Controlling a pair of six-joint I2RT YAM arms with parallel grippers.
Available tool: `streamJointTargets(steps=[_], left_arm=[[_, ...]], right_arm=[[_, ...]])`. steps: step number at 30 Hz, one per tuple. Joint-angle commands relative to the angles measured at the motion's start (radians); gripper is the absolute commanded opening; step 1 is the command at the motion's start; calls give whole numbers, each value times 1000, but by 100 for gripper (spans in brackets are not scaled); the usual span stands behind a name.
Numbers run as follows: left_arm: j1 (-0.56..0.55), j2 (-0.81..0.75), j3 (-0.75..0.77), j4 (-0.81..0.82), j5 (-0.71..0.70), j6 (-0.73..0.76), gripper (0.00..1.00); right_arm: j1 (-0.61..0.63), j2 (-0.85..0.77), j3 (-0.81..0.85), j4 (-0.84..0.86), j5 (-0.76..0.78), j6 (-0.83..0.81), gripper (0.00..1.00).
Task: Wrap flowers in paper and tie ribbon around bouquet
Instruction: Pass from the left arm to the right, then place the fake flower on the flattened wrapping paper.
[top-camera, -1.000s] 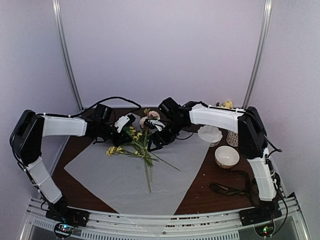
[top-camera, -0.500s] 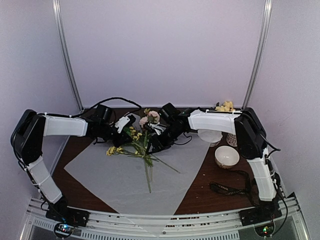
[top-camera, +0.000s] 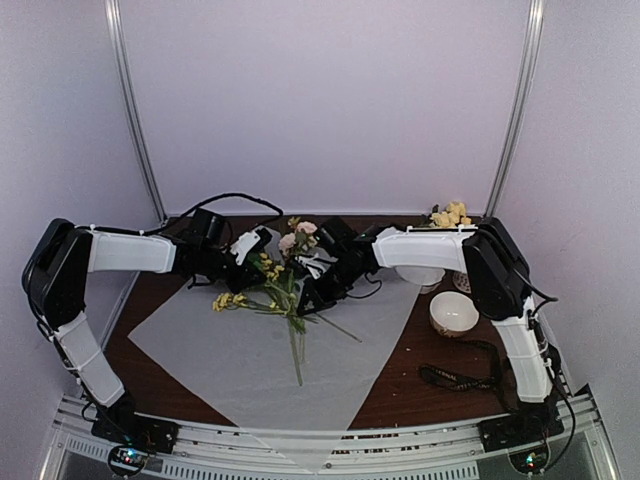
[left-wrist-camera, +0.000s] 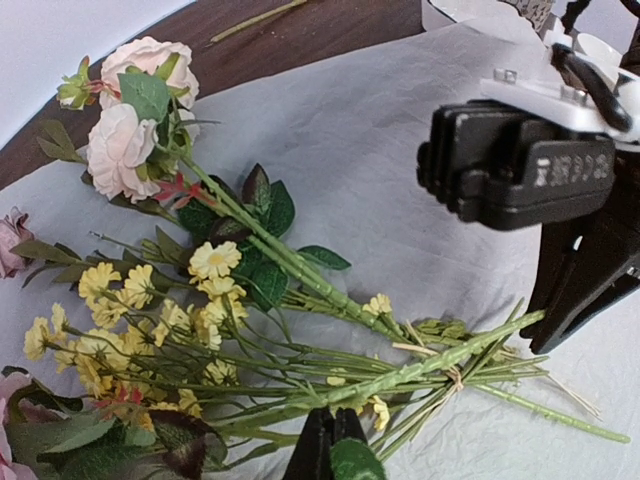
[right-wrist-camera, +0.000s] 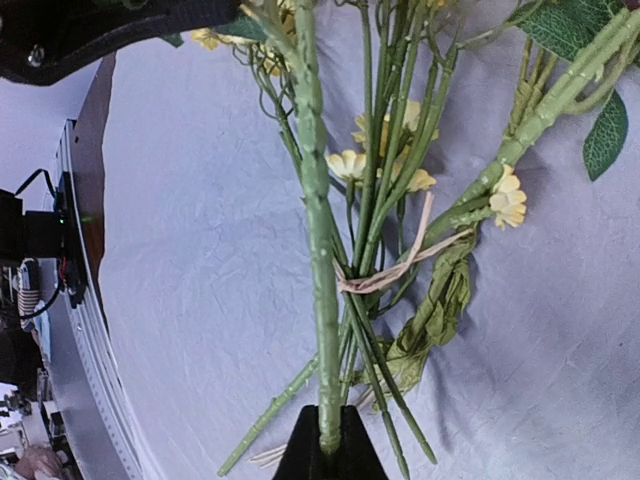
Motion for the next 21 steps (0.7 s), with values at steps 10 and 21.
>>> streamJointTargets(steps=[10, 21], left_arm=[[3, -125, 265, -315, -330, -199, 98], [12, -228, 446, -697, -502, -298, 98]], right_arm=[[19, -239, -207, 358, 92, 339, 0], [132, -291, -333, 455, 430, 597, 0]])
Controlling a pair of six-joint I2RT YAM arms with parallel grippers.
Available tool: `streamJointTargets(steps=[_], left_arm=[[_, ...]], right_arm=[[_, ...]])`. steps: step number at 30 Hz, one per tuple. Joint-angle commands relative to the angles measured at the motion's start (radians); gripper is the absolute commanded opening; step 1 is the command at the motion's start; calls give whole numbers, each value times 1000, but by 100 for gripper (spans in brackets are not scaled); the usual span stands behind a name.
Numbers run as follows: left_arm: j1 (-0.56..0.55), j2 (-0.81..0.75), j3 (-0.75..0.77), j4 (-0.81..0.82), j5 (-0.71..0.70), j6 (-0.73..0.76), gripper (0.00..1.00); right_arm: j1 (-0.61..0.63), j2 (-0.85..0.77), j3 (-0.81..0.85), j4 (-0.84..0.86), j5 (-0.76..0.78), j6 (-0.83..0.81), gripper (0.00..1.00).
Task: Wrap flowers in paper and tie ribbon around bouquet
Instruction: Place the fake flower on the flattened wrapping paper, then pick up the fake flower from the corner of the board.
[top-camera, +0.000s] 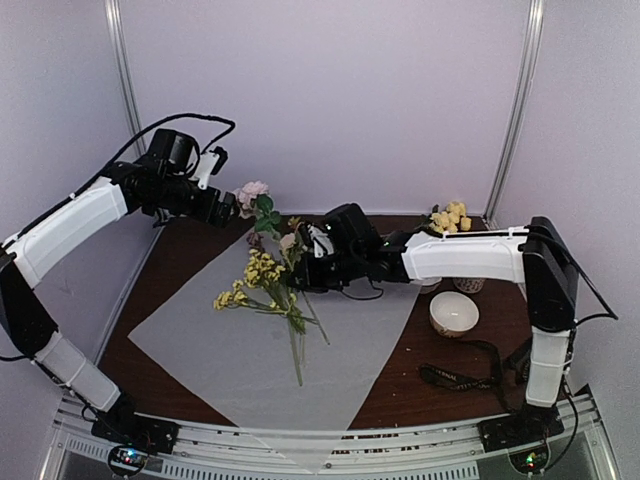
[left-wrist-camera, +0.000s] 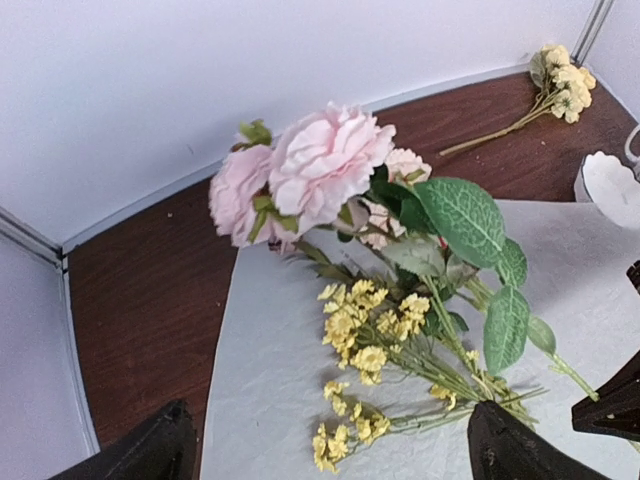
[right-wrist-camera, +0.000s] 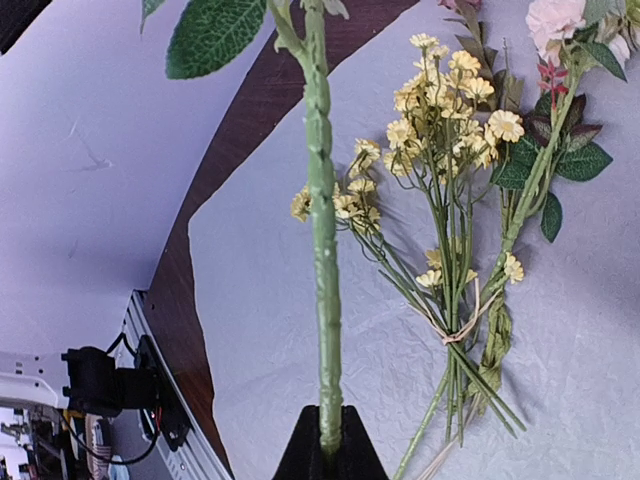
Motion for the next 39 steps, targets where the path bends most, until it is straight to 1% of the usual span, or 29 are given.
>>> streamJointTargets(steps=[1, 3, 4, 5, 6, 8, 10, 12, 13, 15, 17, 19, 21, 22, 24, 26, 29, 30, 32, 35, 37, 39], left_arm=[[8, -30, -33, -146, -50, -12, 98], [9, -36, -45, -138, -81, -6, 98], [13, -38, -50, -131, -83, -11, 98], [20, -40, -56, -128, -66, -18, 98], [25, -40, -57, -133, -48, -26, 98], [27, -49, -75, -127, -37, -25, 98], [30, -53, -85, -121, -38, -27, 98], [32, -55, -86, -121, -25, -29, 98], [32, -56, -87, -121, -18, -28, 98], [34, -60, -89, -121, -14, -31, 98], [39, -62, -90, -122, -15, -30, 98], [44, -68, -91, -121, -32, -28, 98], [46, -75, -95, -121, -49, -24, 98], [47, -76, -96, -121, -56, -23, 98], [50, -77, -99, -121, -64, -20, 98], [51, -75, -100, -121, -71, -16, 98], [52, -72, -100, -122, -81, -10, 98], [52, -72, -102, -121, -81, -8, 98], [51, -66, -103, -121, -84, -3, 98], [55, -47, -102, -123, -86, 4, 98], [58, -29, -99, -130, -85, 6, 98], [61, -18, -97, -132, -80, 13, 98]], right_arm=[[35, 49, -13, 15, 146, 133, 0], [38, 84, 16, -26, 151, 135, 1], [40, 101, 35, -57, 160, 128, 3], [43, 116, 49, -87, 165, 128, 7], [44, 126, 51, -100, 164, 137, 13], [45, 127, 28, -96, 159, 164, 33], [53, 105, 10, -94, 187, 162, 47], [67, 67, 17, -128, 245, 122, 60], [70, 43, 25, -153, 272, 98, 65], [68, -9, 39, -208, 334, 43, 70], [56, -70, 60, -266, 429, -30, 74], [25, -129, 85, -321, 522, -103, 81], [-34, -175, 101, -353, 586, -159, 90], [-76, -191, 106, -362, 597, -178, 94], [-179, -217, 108, -355, 568, -190, 99], [-289, -219, 110, -334, 513, -178, 100], [-443, -183, 125, -281, 496, -149, 100], [-487, -161, 138, -261, 490, -146, 98], [-579, -91, 212, -257, 490, -124, 91], [-683, 45, 365, -292, 482, -88, 79], [-735, 142, 489, -337, 489, -75, 76], [-770, 244, 628, -390, 519, -77, 75]])
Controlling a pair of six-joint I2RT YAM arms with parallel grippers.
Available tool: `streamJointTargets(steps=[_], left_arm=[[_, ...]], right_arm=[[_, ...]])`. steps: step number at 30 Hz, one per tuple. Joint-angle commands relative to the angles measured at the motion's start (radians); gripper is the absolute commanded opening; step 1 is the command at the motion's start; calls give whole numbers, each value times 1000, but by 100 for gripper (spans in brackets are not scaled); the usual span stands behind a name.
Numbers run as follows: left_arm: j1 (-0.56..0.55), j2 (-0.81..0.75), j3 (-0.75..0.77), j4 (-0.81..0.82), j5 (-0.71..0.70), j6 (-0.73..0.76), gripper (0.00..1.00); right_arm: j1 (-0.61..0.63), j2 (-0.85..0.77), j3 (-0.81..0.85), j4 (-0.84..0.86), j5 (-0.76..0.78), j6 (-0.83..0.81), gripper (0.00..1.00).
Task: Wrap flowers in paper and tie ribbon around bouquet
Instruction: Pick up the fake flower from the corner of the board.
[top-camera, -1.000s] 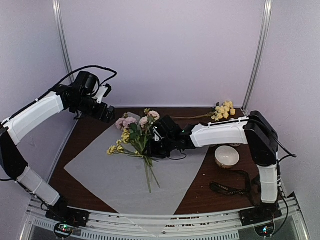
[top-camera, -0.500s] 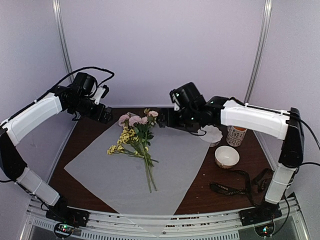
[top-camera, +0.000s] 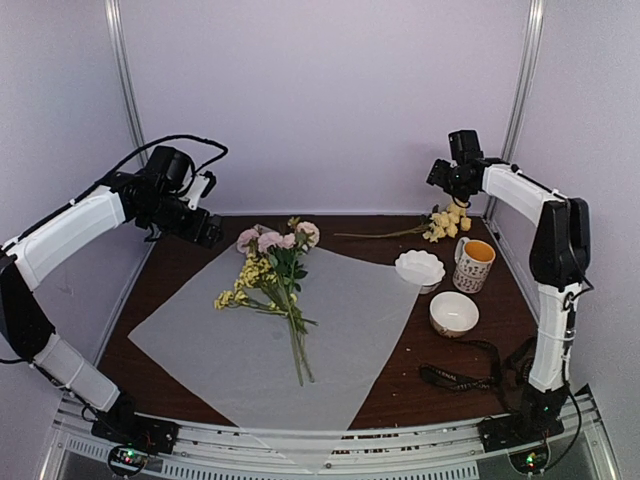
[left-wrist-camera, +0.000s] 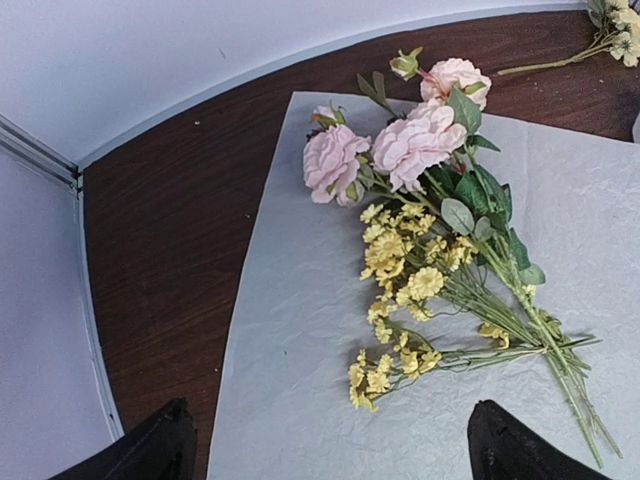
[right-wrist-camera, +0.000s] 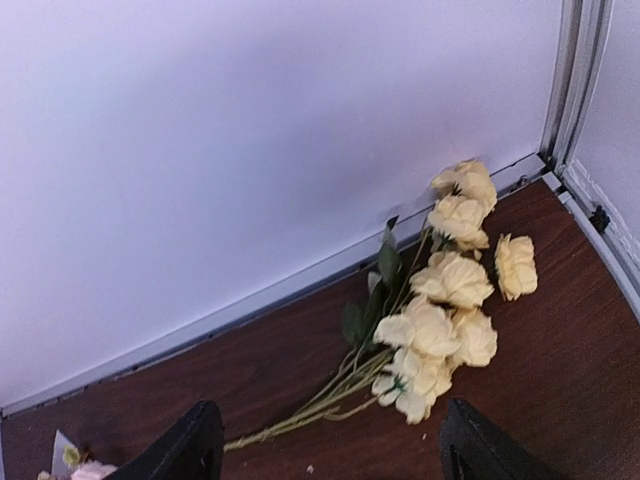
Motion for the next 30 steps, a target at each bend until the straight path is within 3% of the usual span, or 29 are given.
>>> streamJointTargets(steps=[1, 5, 14, 19, 25, 28, 30], left_arm=[[17, 32, -7, -2, -5, 24, 98], [29, 54, -3, -10, 3, 32, 98], [78, 107, 12, -27, 53, 33, 98], [95, 118, 16, -26, 56, 37, 98], [122, 124, 22, -26, 55, 44, 98], [141, 125, 27, -26, 63, 47, 98], [156, 125, 29, -27, 70, 45, 98]], right_arm=[[-74, 173, 270, -123, 49, 20, 75], [-115, 336, 477, -215, 91, -14, 76], [-184, 470, 484, -321, -46, 28, 81], [-185, 558, 570, -357, -141, 28, 80], [-186, 559, 542, -275, -252, 90, 77], [-177, 571, 543, -231, -320, 121, 69], [-178, 570, 537, -217, -323, 130, 48]])
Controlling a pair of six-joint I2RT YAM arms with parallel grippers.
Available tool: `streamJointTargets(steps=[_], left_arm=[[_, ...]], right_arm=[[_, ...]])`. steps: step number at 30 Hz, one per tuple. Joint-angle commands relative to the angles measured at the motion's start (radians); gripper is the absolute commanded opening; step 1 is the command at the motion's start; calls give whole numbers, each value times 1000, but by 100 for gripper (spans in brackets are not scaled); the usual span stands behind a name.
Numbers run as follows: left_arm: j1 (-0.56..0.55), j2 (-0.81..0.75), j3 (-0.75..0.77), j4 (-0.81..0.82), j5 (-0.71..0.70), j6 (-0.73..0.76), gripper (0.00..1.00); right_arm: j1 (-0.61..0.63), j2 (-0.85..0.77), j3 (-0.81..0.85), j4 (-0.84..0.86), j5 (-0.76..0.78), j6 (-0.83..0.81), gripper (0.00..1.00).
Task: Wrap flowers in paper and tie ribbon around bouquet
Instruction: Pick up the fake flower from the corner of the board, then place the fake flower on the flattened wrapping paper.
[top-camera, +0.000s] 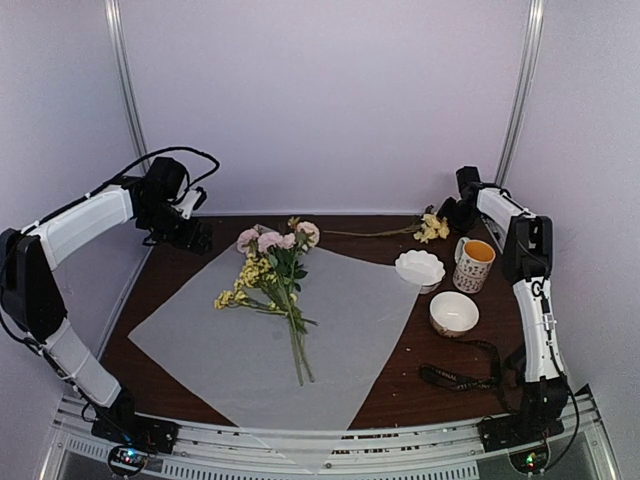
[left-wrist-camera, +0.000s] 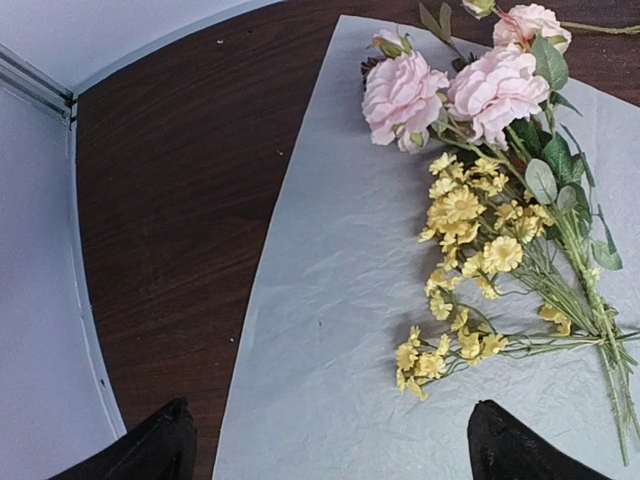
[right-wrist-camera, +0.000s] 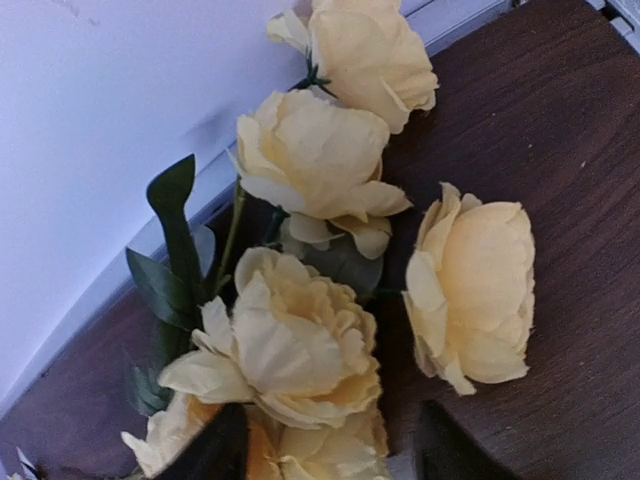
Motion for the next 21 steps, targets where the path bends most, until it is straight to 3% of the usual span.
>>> streamJointTargets(steps=[1, 5, 6, 12, 21], left_arm=[[37, 10, 27, 7, 26, 12, 98], [47, 7, 26, 7, 26, 13, 98], [48, 6, 27, 7, 27, 12, 98], [51, 0, 24, 5, 37, 10, 98], [50, -42, 14, 10, 48, 3, 97]], right_arm=[[5, 2, 11, 70, -85, 54, 39], [-7, -12, -33, 142, -170, 86, 4], [-9, -19, -36, 150, -167, 83, 0], [-12, -126, -49, 197, -142, 38, 0], [20, -431, -141, 231, -101, -118, 0]])
